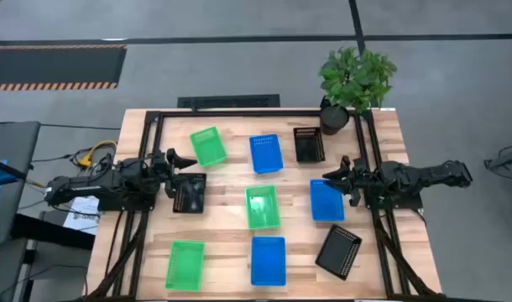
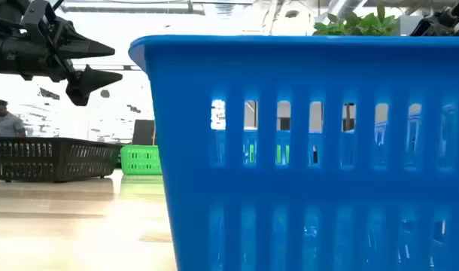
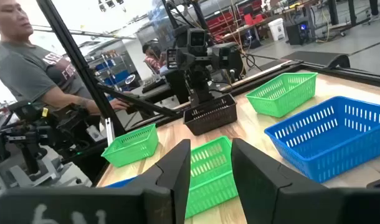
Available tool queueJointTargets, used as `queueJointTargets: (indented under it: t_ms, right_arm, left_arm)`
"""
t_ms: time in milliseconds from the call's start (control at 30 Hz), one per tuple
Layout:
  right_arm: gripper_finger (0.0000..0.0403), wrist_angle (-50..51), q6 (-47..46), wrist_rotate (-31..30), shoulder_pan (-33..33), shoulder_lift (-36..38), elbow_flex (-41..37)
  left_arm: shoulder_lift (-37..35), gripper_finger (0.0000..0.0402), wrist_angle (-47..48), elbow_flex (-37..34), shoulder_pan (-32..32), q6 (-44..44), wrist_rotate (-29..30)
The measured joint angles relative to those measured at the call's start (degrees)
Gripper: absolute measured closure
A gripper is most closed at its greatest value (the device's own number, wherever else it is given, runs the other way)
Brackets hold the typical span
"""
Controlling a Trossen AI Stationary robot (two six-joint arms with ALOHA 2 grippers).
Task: Stack baskets by color
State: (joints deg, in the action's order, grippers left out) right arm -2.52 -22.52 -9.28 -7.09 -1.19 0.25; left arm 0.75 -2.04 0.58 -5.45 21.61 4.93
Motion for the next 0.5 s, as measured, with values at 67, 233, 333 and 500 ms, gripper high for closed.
queueJointTargets:
  t_ms: [67, 233, 333, 500]
  right_arm:
    - [0.0262, -0.02, 0.02, 0.00, -0.02, -0.02, 0.02]
    - [0.0262, 0.00, 0.02, -0.01, 0.00, -0.01, 0.01]
    - [0.0265, 0.00, 0.02, -0.02, 0.00, 0.00, 0.02]
    - [0.0265, -0.02, 0.02, -0.01, -0.02, 0.00, 0.00]
  left_arm:
    - [0.00, 0.0123, 0.02, -0.02, 0.02, 0.00, 0.00]
    - [0.00, 0.0123, 0.00, -0.02, 0.02, 0.00, 0.00]
    - [-0.02, 0.0123, 0.01, -0.02, 0.01, 0.00, -0.02]
    - [-0.02, 0.0123, 0.00, 0.00, 0.02, 0.00, 0.00]
